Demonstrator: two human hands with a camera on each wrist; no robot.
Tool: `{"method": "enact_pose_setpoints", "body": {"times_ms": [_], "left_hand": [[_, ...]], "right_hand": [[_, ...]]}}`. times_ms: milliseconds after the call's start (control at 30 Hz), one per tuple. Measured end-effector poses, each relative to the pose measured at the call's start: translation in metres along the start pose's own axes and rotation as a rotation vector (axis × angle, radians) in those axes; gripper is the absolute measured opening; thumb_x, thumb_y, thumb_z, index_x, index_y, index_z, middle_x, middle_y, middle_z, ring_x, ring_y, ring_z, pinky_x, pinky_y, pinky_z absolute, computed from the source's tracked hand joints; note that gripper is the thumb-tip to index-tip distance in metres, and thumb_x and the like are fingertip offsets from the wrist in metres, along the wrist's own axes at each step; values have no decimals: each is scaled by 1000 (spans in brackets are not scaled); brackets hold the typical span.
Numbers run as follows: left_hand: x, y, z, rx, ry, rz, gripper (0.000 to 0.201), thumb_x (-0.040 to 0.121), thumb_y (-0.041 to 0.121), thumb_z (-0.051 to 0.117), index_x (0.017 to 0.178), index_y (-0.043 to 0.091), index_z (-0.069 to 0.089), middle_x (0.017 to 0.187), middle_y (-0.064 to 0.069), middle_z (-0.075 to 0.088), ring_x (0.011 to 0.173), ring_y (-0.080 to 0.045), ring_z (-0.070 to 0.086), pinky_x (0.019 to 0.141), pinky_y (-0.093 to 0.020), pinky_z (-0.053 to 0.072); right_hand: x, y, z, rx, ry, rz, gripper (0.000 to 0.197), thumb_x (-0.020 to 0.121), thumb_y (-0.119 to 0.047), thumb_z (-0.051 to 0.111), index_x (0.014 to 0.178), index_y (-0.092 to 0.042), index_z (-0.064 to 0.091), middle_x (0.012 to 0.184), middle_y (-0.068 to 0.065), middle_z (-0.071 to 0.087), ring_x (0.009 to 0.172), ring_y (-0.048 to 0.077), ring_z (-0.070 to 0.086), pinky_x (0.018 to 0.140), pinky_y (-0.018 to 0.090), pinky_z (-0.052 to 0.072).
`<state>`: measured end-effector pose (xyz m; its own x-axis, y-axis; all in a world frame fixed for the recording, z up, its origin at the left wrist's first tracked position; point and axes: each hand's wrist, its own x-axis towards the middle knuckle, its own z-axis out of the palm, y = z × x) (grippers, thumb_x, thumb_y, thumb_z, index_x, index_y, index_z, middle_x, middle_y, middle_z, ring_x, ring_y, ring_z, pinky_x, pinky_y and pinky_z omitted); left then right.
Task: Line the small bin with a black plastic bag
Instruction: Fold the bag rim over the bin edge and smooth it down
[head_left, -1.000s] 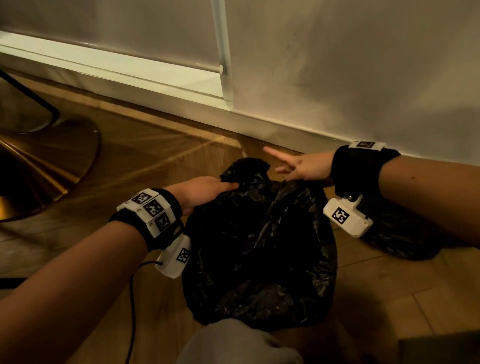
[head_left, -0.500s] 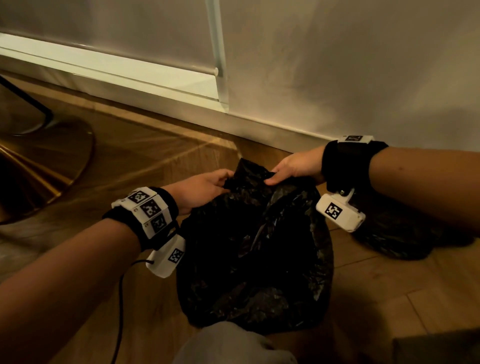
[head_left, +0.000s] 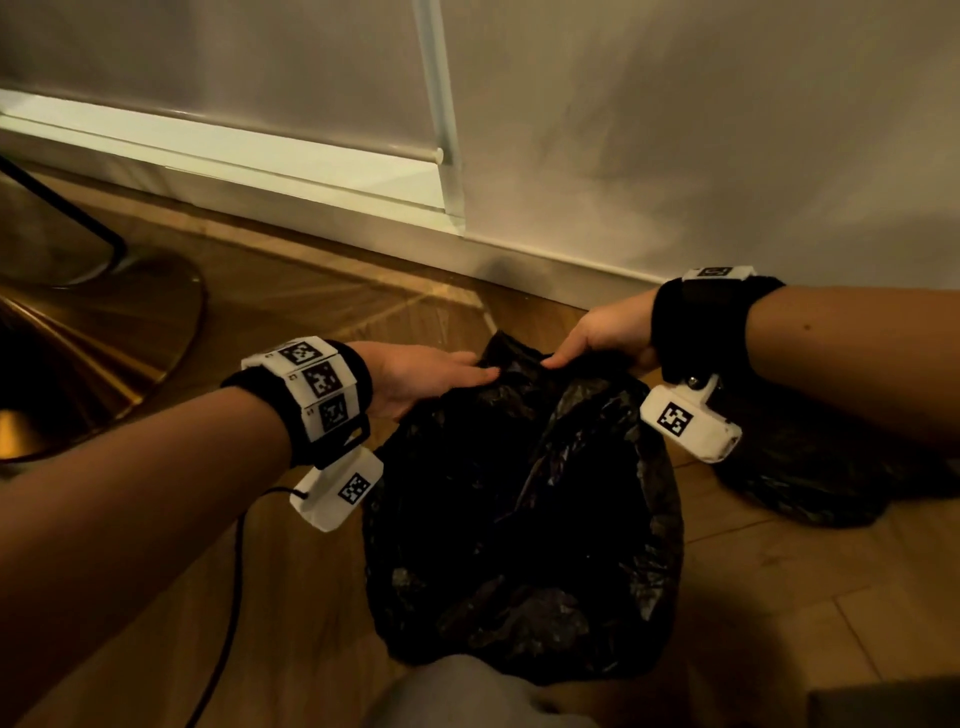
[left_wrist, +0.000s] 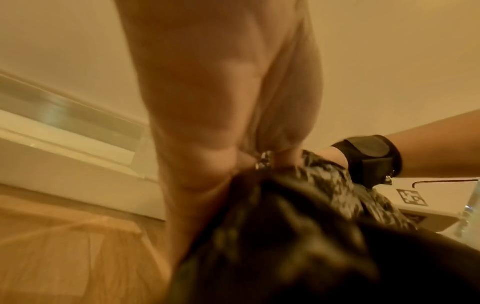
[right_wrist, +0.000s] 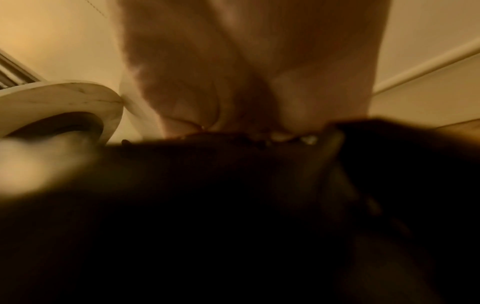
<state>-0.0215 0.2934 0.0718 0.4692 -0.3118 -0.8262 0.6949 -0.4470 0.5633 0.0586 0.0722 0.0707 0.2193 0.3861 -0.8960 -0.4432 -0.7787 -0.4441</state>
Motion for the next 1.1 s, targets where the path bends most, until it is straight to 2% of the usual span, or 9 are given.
{"method": "enact_pose_setpoints", "body": {"times_ms": [167, 300, 400, 467, 533, 667, 800, 967, 1100], "left_hand": [[7, -2, 9, -35, 168, 36, 32, 101, 27, 48, 125, 10, 61, 123, -14, 67, 114, -29, 64, 102, -45, 49], [5, 0, 15, 160, 301, 12, 40, 103, 29, 44, 127, 2, 60, 131, -18, 61, 117, -33, 59, 107, -43, 44], [-7, 7, 11, -64, 108, 11, 65, 98, 57, 31, 144, 13, 43, 140, -6, 53, 131, -24, 49, 111, -34, 33], [-9, 10, 7, 56, 9, -40, 82, 80, 77, 38, 142, 24, 43, 135, 0, 56, 131, -22, 49, 113, -36, 32], [-6, 9, 8, 188, 33, -90, 75, 78, 71, 53, 126, 14, 63, 120, -9, 70, 114, -27, 64, 106, -43, 45], [6, 6, 12, 119, 148, -91, 46, 97, 42, 51, 118, 3, 65, 107, -15, 72, 99, -28, 69, 81, -33, 57], [8, 2, 12, 131, 192, -107, 44, 98, 39, 52, 118, 1, 65, 115, -19, 69, 106, -34, 66, 94, -42, 53], [4, 1, 13, 290, 248, 32, 27, 102, 31, 47, 122, 15, 56, 108, -5, 63, 90, -17, 62, 81, -32, 54], [-7, -1, 11, 190, 81, 4, 40, 96, 56, 42, 117, 28, 61, 118, -4, 68, 106, -18, 66, 94, -36, 53]], "right_hand": [[5, 3, 3, -39, -50, -14, 81, 65, -31, 79, 134, 0, 51, 133, 19, 54, 108, 32, 57, 110, 46, 37], [10, 2, 7, -73, -12, -65, 67, 77, -27, 73, 131, 4, 52, 123, 21, 60, 95, 30, 63, 104, 45, 44], [10, -4, 9, -183, 17, -137, 43, 90, -10, 58, 132, -5, 52, 116, 15, 63, 96, 26, 63, 89, 36, 52], [8, -8, 10, -272, 60, -150, 46, 93, -6, 53, 137, -18, 46, 125, 15, 59, 111, 32, 59, 95, 39, 48], [8, -12, 11, -407, 70, -192, 58, 93, -8, 55, 144, -27, 34, 140, 13, 48, 124, 33, 51, 103, 40, 43], [10, -18, 16, -529, 103, -260, 75, 88, -3, 61, 147, -34, 25, 148, 5, 35, 128, 31, 47, 104, 36, 42], [8, -17, 14, -399, 5, -153, 53, 94, -1, 49, 141, -26, 44, 127, 8, 58, 116, 29, 57, 102, 43, 46], [12, -8, 13, -255, 11, -130, 40, 85, 12, 43, 118, 0, 62, 77, 5, 74, 68, 17, 69, 67, 28, 58], [11, -7, 15, -350, 17, -135, 39, 88, 13, 41, 126, 13, 51, 57, -3, 70, 53, 8, 66, 56, 19, 55]]}}
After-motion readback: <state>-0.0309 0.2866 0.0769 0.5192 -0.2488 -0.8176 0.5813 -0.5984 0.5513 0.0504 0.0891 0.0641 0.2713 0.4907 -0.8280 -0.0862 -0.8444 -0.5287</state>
